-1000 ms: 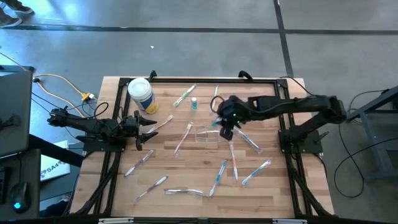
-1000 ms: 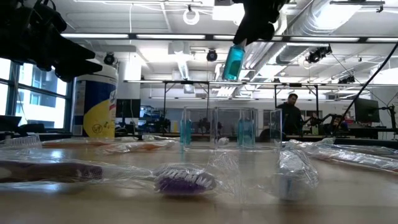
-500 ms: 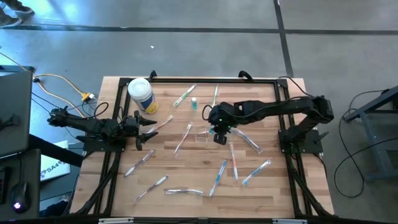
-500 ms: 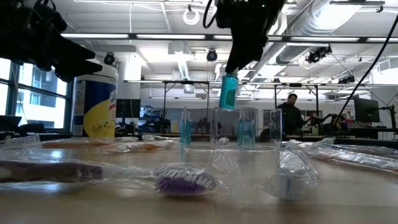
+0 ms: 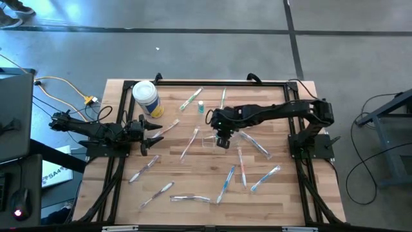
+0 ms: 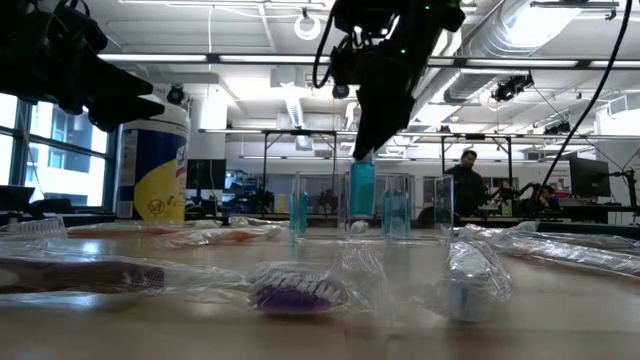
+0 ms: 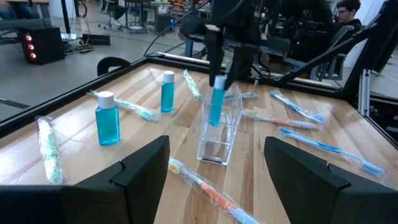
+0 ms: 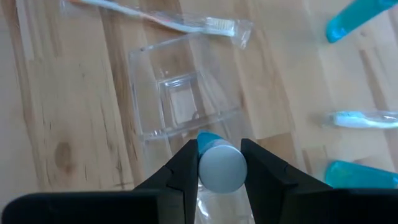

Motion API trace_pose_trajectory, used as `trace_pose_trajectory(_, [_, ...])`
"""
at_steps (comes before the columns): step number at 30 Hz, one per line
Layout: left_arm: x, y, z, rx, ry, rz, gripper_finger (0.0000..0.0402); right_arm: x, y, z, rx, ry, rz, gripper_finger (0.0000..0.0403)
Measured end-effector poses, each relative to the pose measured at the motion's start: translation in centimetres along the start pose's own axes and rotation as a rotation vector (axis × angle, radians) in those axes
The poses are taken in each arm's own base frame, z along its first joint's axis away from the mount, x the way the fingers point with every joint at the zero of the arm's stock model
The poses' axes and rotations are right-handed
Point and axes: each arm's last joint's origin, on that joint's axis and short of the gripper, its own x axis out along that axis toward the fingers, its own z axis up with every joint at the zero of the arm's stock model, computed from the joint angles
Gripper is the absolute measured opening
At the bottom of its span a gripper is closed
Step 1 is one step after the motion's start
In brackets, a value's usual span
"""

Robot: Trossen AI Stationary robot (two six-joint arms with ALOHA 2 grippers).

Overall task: Pick & Place toothbrushing station
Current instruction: Put the top right mouthwash into the middle section of the transparent organizer

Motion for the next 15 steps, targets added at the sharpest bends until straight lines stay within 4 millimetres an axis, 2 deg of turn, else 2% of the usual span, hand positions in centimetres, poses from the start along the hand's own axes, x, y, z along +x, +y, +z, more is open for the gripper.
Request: trace_pose_trajectory(15, [0.00, -0.02, 0.00, 0.000, 0.001, -0.008, 0.0262, 0.50, 0.03, 0.12, 0.004, 0.000, 0.025, 0.0092])
